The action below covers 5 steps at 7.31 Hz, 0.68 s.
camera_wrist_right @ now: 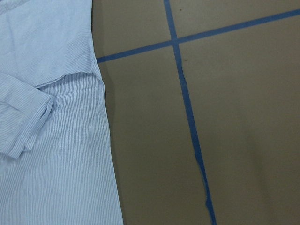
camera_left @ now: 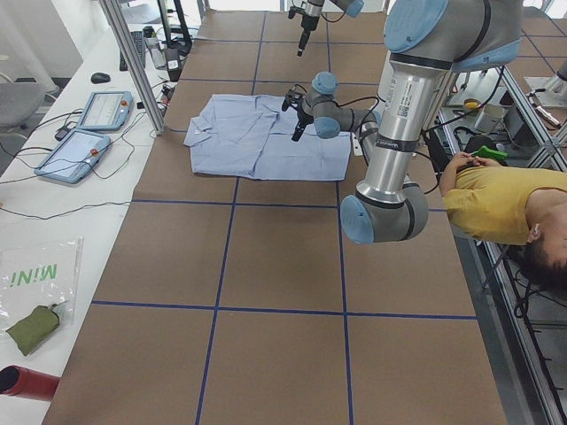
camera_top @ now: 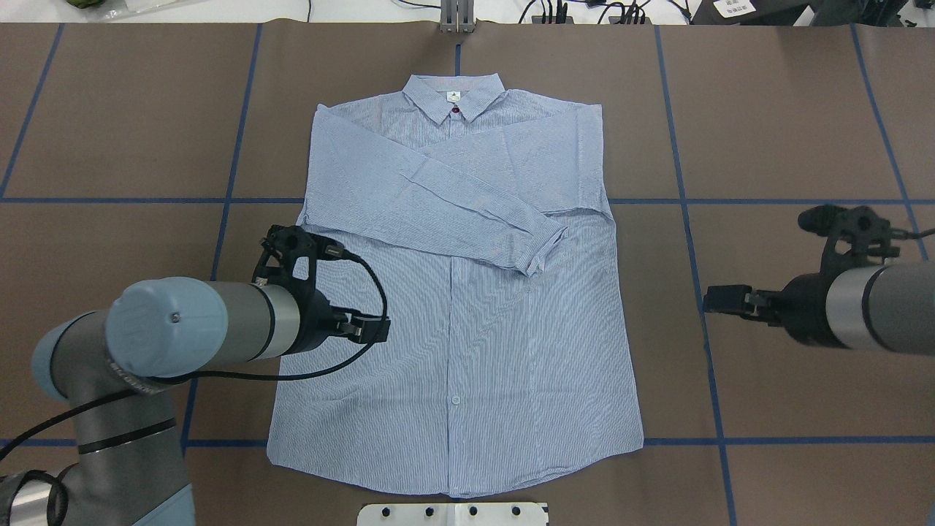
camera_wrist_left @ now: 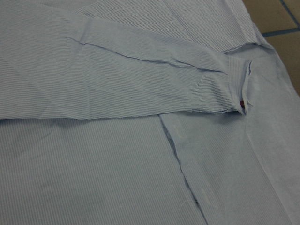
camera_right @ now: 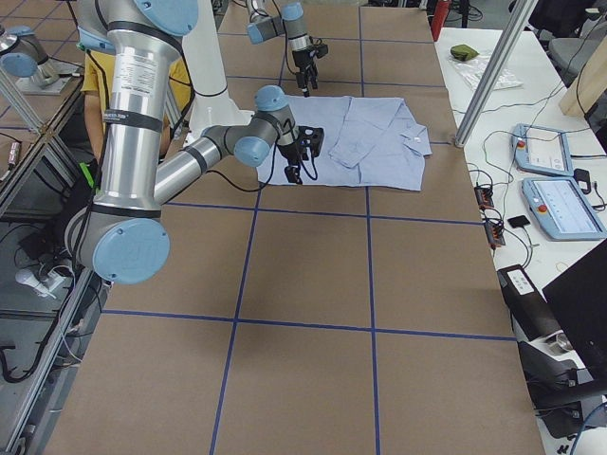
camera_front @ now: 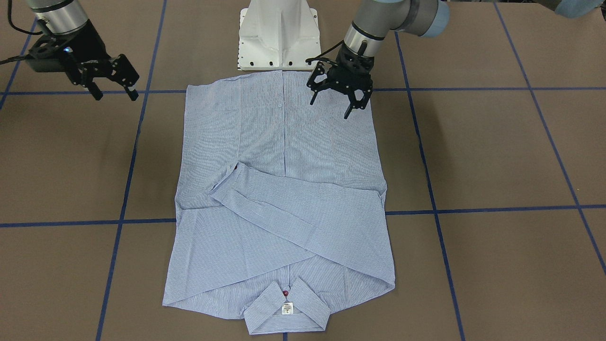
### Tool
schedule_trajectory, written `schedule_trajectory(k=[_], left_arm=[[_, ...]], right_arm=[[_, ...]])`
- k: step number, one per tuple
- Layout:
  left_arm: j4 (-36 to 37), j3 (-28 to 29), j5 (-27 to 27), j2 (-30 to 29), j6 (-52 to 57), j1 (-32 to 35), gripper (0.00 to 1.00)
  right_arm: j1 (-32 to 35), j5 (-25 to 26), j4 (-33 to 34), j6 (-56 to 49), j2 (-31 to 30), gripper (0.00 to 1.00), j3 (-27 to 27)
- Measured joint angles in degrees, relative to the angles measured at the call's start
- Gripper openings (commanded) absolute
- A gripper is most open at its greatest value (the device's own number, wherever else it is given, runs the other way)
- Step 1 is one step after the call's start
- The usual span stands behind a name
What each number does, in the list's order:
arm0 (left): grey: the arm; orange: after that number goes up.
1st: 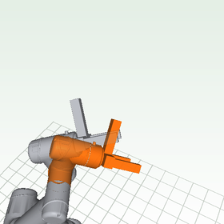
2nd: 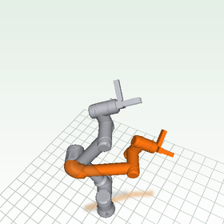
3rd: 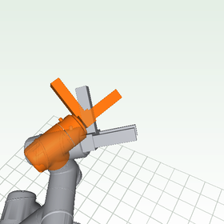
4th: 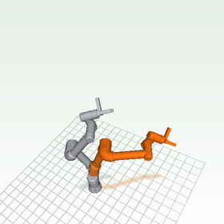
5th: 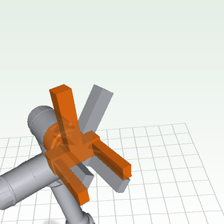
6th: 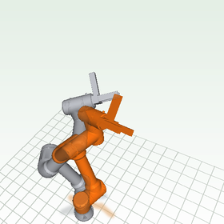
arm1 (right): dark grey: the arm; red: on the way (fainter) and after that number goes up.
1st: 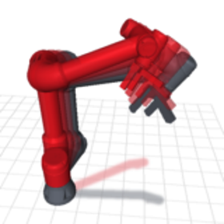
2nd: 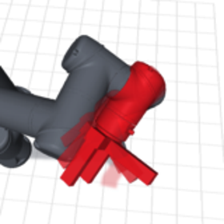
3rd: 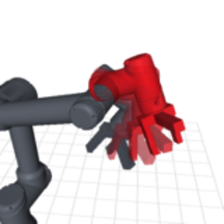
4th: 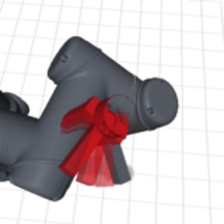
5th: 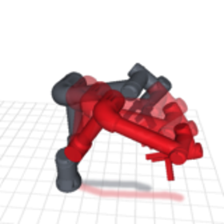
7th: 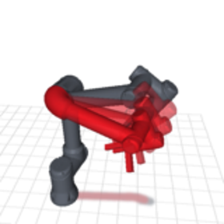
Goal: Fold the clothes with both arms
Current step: 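Move both grippers down to the shirt hem nearest the robot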
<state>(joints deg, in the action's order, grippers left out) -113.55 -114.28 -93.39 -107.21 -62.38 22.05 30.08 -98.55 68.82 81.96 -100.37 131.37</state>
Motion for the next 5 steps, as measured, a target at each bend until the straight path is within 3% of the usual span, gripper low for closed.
schedule_trajectory(k=[3,5], left_arm=[[-2.0,-2.4,3.6,8.4,-7.3,-6.5,1.00],[-1.9,-3.5,6.4,11.4,-14.5,-11.8,0.97]], right_arm=[[-15.3,13.6,0.1,9.5,-1.1,1.00,0.9],[-19.3,16.9,0.1,11.4,-1.1,1.00,1.2]])
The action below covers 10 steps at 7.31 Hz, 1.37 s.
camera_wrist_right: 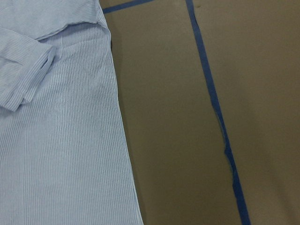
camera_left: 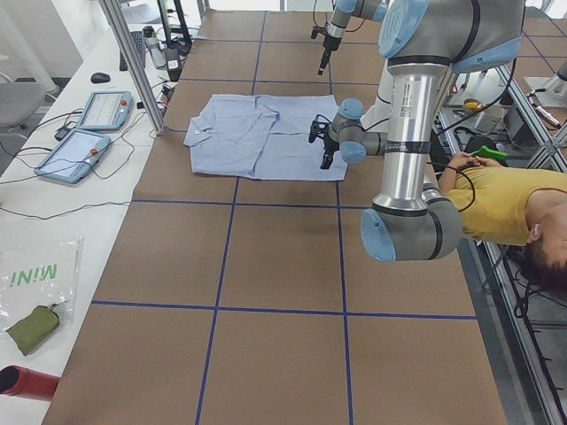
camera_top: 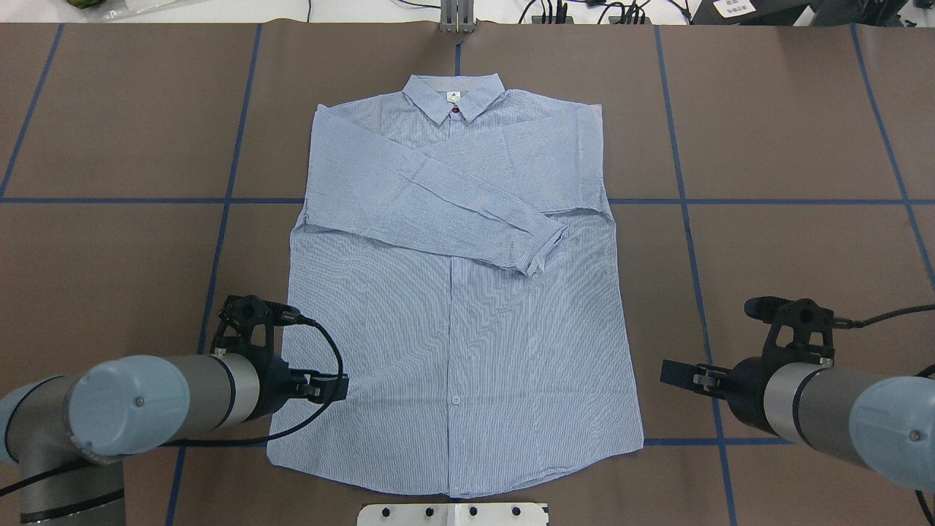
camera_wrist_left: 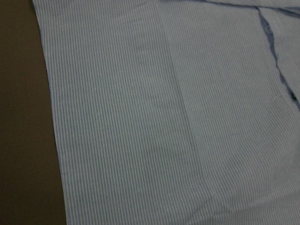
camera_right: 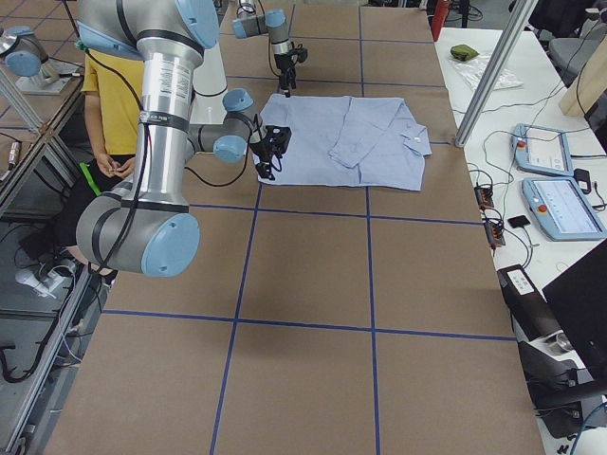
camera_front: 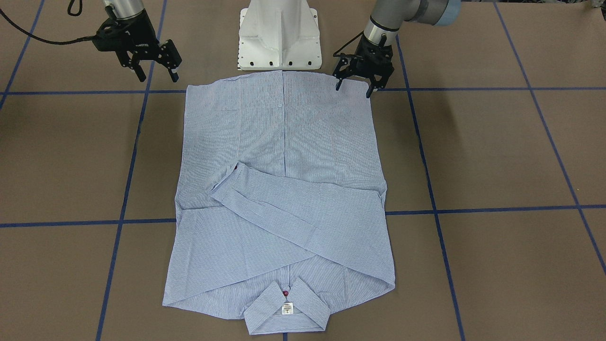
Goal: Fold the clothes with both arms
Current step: 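Move both grippers down to the shirt hem nearest the robot, then grasp the hem corners with both grippers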
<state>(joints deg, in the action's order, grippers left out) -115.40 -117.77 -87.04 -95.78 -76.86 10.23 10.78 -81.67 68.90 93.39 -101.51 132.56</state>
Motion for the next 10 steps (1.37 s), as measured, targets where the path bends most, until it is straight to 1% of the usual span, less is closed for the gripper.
schedule_trajectory(k=[1,2,5,7,8,9,10], left_arm=[[0.2,-0.2,0.4,0.9,-3.3,-1.8,0.85],[0.4,-0.2,0.6,1.7,-6.2,-2.8,0.83],[1.2,-0.2,0.8,3.3,-10.5,-4.1,0.82],[1.5,-0.1,0.8,3.7,-11.0,-4.5,0.72],[1.8,-0.1,0.8,3.7,-11.0,-4.6,0.70],[1.9,-0.1,0.8,3.8,-11.0,-4.6,0.64],[2.0,0.0,0.8,3.8,-11.0,-4.7,0.52]], right_arm=[[-0.6,0.5,0.0,0.2,0.0,1.00,0.0],[-1.0,0.9,0.0,0.3,0.0,1.00,0.1],[-1.8,1.7,0.0,0.3,0.0,1.00,0.1],[-2.1,2.2,0.0,0.3,0.0,1.00,0.1],[-2.2,2.3,0.0,0.3,0.0,1.00,0.1],[-2.2,2.3,0.0,0.3,-0.1,1.00,0.1],[-2.2,2.3,0.0,0.3,-0.2,1.00,0.1]])
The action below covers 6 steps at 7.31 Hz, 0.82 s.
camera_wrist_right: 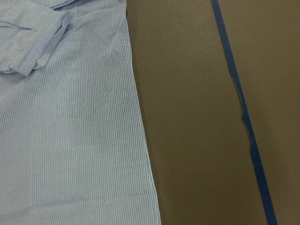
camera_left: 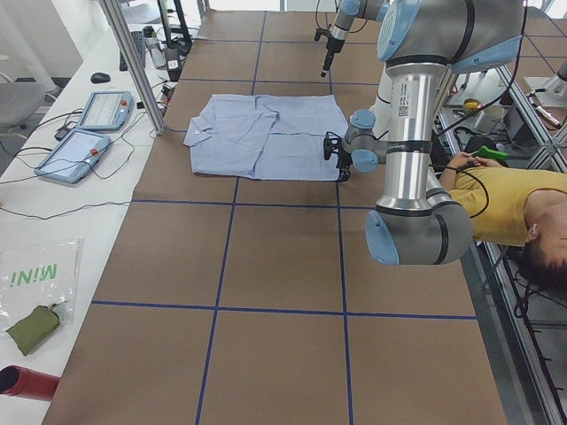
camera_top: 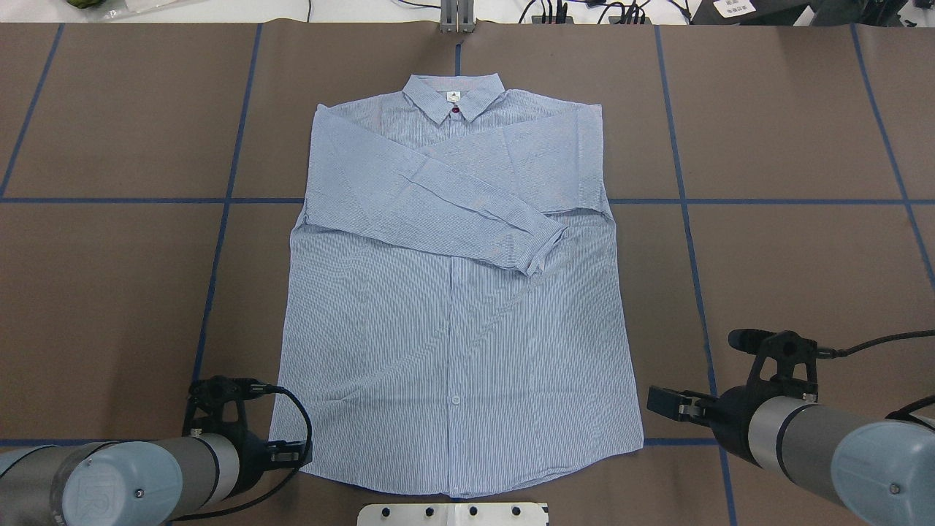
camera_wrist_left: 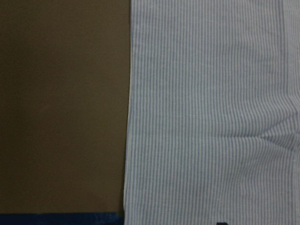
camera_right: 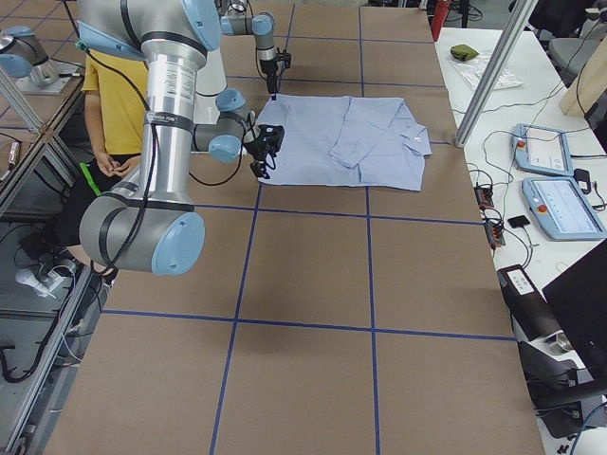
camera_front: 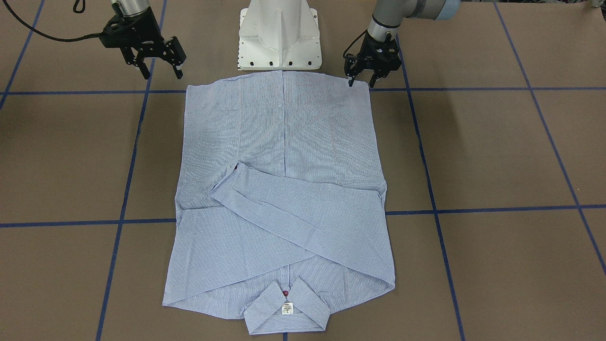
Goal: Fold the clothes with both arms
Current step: 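Grasp the hem corners with both grippers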
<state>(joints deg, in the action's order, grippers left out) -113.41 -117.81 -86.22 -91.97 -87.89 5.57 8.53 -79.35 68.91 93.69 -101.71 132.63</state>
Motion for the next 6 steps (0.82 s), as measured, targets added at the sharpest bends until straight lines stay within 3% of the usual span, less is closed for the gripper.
schedule_trajectory(k=[2,3,5,6], left_arm=[[0.4,0.0,0.0,0.0,0.0,0.0,0.46],[0.7,0.0,-0.1,0.0,0.0,0.0,0.37],[0.9,-0.1,-0.1,0.0,0.1,0.0,0.00],[0.9,-0.2,-0.1,0.0,0.1,0.0,0.00]], right_arm=[[0.0,0.1,0.0,0.0,-0.1,1.00,0.0],[0.0,0.1,0.0,0.0,-0.1,1.00,0.0],[0.0,0.1,0.0,0.0,-0.1,1.00,0.0],[0.0,0.1,0.0,0.0,-0.1,1.00,0.0]])
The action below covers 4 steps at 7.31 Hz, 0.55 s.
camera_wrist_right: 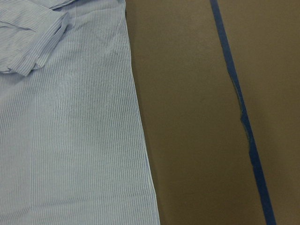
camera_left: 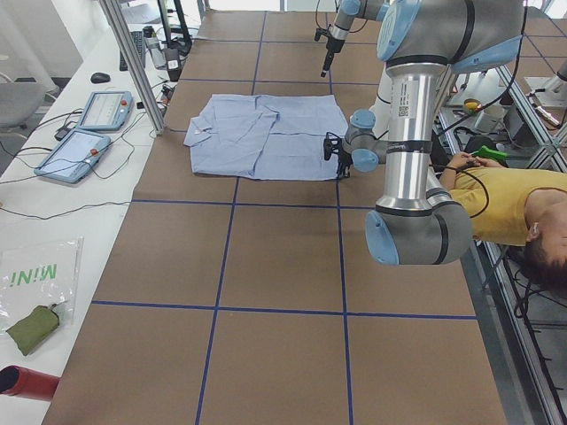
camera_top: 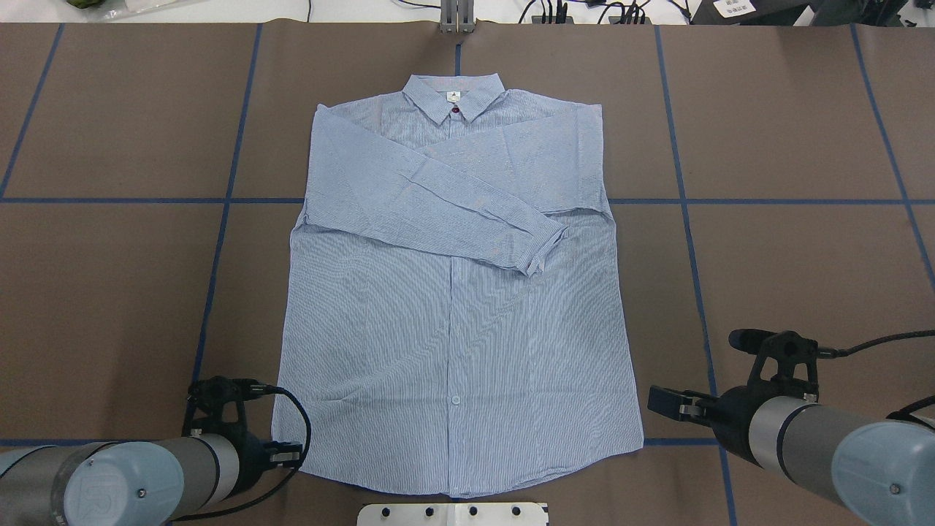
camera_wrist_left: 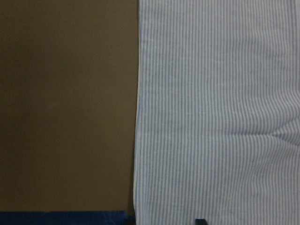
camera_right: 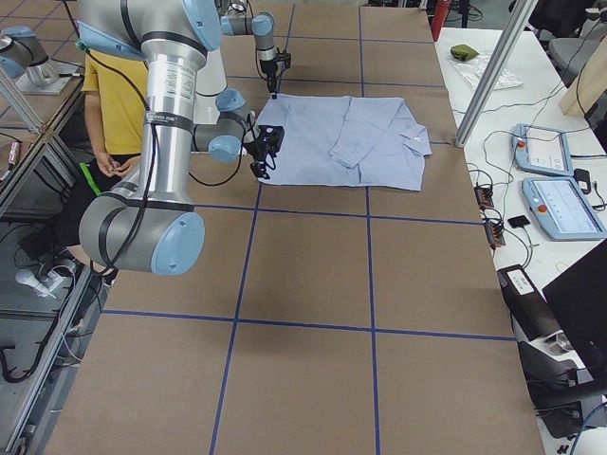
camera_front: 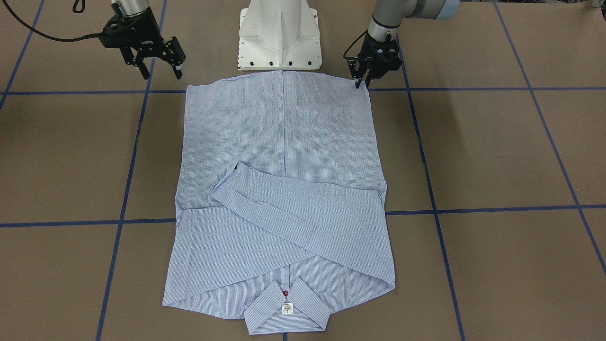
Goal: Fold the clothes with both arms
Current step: 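Grasp the hem corners with both grippers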
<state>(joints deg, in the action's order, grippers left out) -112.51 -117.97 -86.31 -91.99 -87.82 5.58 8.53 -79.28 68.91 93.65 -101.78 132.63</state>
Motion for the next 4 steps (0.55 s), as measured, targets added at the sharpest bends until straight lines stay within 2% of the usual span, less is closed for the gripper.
schedule_trajectory(k=[4], left_arm=[[0.0,-0.6,0.0,-0.1,0.0,0.1,0.00]], right_arm=[[-0.5,0.2,0.0,0.4,0.0,1.00,0.0]])
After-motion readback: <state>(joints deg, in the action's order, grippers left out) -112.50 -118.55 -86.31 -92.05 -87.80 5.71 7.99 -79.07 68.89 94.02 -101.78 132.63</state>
